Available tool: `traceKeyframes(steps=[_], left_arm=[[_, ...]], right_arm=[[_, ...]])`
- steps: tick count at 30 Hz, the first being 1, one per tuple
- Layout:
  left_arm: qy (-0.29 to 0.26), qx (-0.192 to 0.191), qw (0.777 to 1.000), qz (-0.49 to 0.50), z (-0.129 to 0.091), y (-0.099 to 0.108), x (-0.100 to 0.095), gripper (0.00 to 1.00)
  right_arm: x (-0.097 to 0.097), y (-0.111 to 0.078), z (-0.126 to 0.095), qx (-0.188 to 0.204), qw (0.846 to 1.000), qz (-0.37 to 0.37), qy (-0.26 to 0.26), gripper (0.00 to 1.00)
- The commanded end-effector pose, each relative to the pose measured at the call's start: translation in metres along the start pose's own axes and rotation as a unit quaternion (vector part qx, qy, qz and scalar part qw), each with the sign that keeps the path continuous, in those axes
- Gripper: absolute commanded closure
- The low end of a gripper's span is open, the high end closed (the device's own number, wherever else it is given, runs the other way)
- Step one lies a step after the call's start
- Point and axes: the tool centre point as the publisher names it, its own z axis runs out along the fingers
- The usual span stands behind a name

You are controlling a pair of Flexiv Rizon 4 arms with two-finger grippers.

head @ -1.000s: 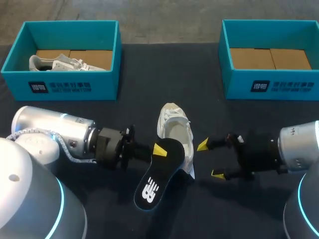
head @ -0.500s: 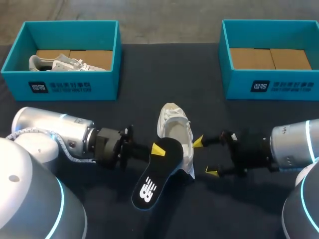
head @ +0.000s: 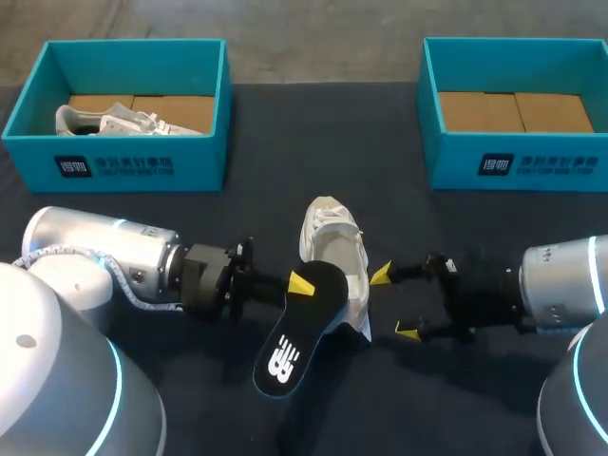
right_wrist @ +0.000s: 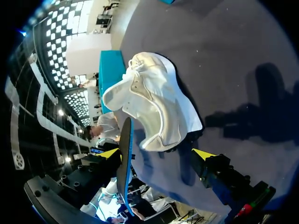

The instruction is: Take the shoe out of the shoebox, open the shoe tongue, remove and reinsert the insole, then place the shoe into the shoebox

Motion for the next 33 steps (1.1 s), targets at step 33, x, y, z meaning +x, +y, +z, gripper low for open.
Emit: traceKeyframes(steps=[33], left_arm=[[-0.071,0.033,0.994,-0.078,0.013,-0.017,-0.01,1.0]], right_arm=[[-0.006,-0.016,-0.003,0.009,1.0,-0.005,0.011,0.0]])
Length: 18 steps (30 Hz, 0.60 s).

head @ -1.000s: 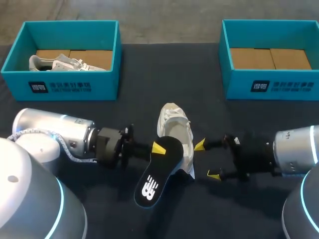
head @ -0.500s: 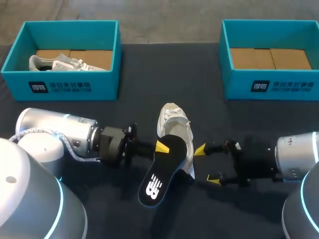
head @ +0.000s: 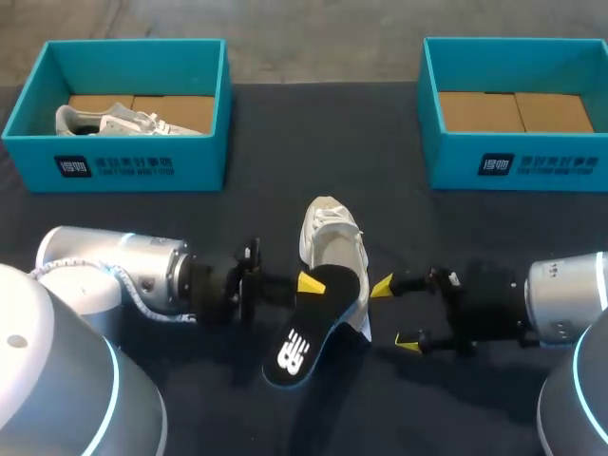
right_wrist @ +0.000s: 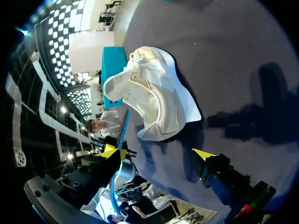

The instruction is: Take the shoe out of the shoebox, open the shoe tongue, remove and reinsert the insole, then place the shoe into the shoebox

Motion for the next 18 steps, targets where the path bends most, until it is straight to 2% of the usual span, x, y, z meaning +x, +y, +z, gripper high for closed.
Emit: traceKeyframes(steps=[1,11,18], left_arm=[[-0.016,0.009,0.999,-0.034,-0.0014,-0.0042,-0.0004,1.0],[-0.019,0.007,0.995,-0.1,0.0003,-0.0029,-0.0052,1.0],[-0.047,0.011,0.986,-0.157,-0.0035,0.0006,-0.0019,1.0]], right_arm=[[0.0007,-0.0015,0.0002,-0.002,1.0,0.0,-0.001,0.0],[0.0007,-0.0015,0.0002,-0.002,1.0,0.0,-0.001,0.0],[0.0007,-0.0015,0.0002,-0.002,1.0,0.0,-0.001,0.0]])
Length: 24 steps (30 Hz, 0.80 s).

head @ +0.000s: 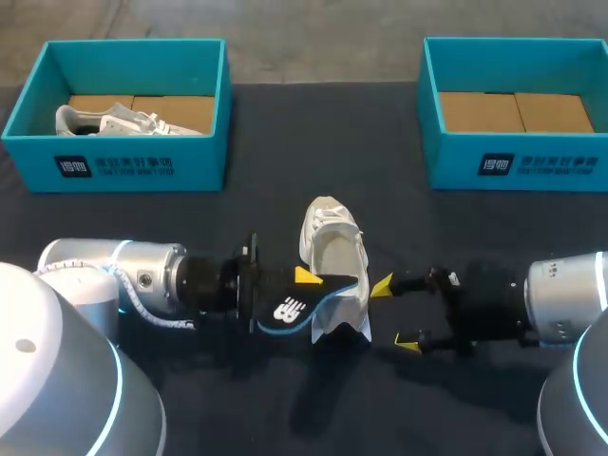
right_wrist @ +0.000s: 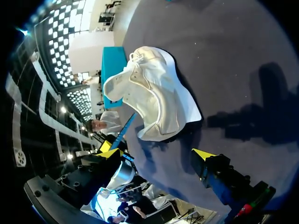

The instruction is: Take the shoe out of the shoebox, open the shoe tongue, remove and reinsert the insole, then place the shoe into the shoebox

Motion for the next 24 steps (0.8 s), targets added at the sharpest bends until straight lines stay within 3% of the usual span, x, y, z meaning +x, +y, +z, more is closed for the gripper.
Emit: traceKeyframes(steps=[1,24], left_arm=[[-0.015,0.002,1.0,-0.022,-0.001,0.003,0.007,1.0],[-0.031,-0.014,0.997,-0.066,-0.005,0.019,0.012,1.0]], right_arm=[[0.001,-0.002,0.0,-0.002,1.0,0.0,-0.001,0.0],[0.001,-0.002,0.0,-0.002,1.0,0.0,-0.001,0.0]])
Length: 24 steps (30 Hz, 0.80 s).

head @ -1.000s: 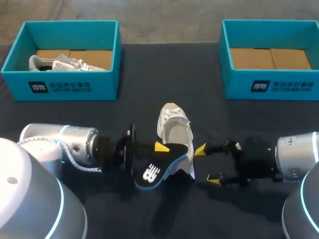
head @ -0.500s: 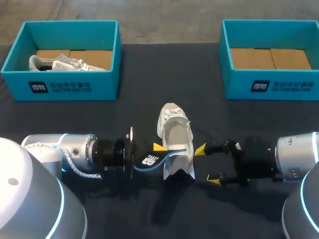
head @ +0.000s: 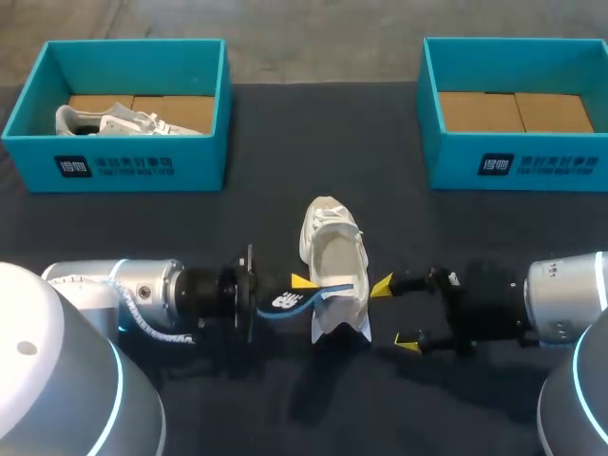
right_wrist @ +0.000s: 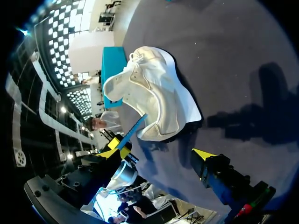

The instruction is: Take the shoe out of the shoebox, open the shoe tongue, remove and reinsert the insole, then place the shoe into the shoebox

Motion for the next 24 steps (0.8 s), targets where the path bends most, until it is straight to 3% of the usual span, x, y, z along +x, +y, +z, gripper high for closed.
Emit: traceKeyframes(steps=[1,24], left_arm=[[-0.002,-0.004,1.0,-0.001,0.002,0.003,0.001,1.0],[0.045,0.003,0.998,0.041,0.011,0.018,-0.011,1.0]], right_arm=[[0.001,-0.001,0.0,-0.002,1.0,0.0,-0.001,0.0],[0.001,-0.001,0.0,-0.002,1.0,0.0,-0.001,0.0]])
